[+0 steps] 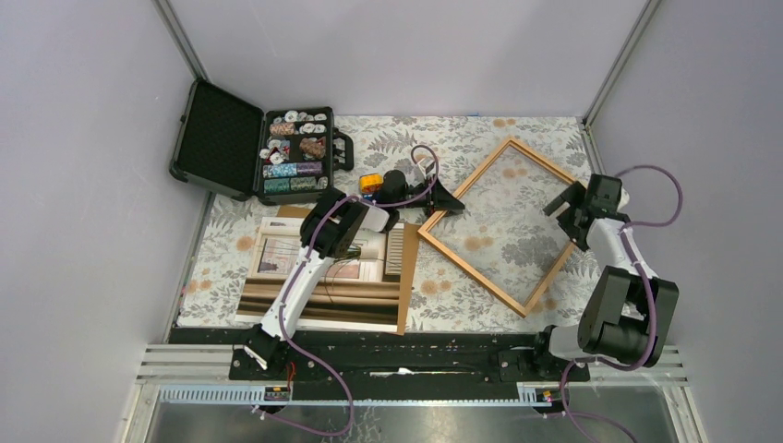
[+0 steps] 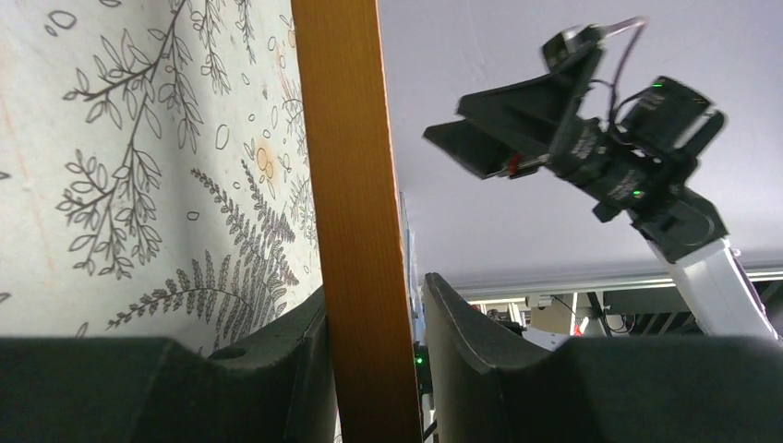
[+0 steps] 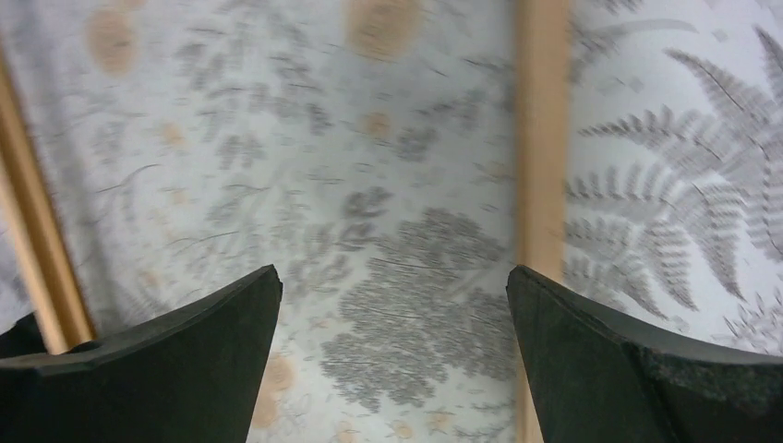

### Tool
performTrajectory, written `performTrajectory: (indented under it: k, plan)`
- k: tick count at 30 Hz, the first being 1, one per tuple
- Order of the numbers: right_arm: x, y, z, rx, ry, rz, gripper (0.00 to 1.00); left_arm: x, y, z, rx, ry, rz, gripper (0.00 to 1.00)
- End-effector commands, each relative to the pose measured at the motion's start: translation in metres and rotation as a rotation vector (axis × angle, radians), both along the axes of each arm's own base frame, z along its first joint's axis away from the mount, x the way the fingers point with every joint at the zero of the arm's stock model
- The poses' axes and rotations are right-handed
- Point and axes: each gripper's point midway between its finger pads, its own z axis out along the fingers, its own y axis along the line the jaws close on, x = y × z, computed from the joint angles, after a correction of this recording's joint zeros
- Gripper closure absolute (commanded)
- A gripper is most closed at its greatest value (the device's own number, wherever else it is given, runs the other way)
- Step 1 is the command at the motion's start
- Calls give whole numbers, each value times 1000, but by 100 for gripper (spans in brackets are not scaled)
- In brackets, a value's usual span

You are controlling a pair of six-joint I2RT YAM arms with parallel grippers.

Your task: Put the photo into the frame

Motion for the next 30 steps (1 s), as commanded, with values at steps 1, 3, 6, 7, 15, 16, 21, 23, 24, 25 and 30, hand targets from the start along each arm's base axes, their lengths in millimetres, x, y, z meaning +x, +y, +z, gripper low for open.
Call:
performTrajectory:
  k: [1, 3, 6, 7, 15, 16, 21, 23, 24, 25, 30]
  plan:
    - [-25, -22, -24, 44, 34, -160, 0, 0, 5, 38, -73, -99, -12, 60]
    - [-33, -30, -30, 23, 37, -190, 0, -2, 7, 43, -93, -96, -16, 60]
    - [-39, -37, -34, -1, 47, -203, 0, -5, 8, 53, -129, -93, -16, 61]
    - [-40, -37, -37, 6, 55, -198, 0, -5, 9, 54, -137, -91, -14, 61]
    - [-18, -3, -46, 195, -62, -71, 7, -13, 14, 77, -227, -130, -34, 66]
    - [-18, 0, -48, 204, -67, -61, 8, -14, 14, 79, -228, -139, -37, 67]
    - [-21, 3, -57, 220, -42, -54, 10, -14, 15, 78, -238, -134, -21, 72]
    - [-20, 3, -58, 225, -37, -49, 10, -15, 17, 79, -262, -127, -20, 73]
    - [-19, 3, -58, 226, -38, -47, 10, -15, 17, 80, -273, -126, -19, 71]
    - [-19, 3, -58, 225, -37, -48, 11, -15, 17, 80, -275, -125, -18, 65]
    - [-16, 0, -58, 211, -46, -49, 10, -13, 16, 73, -251, -114, -3, 52]
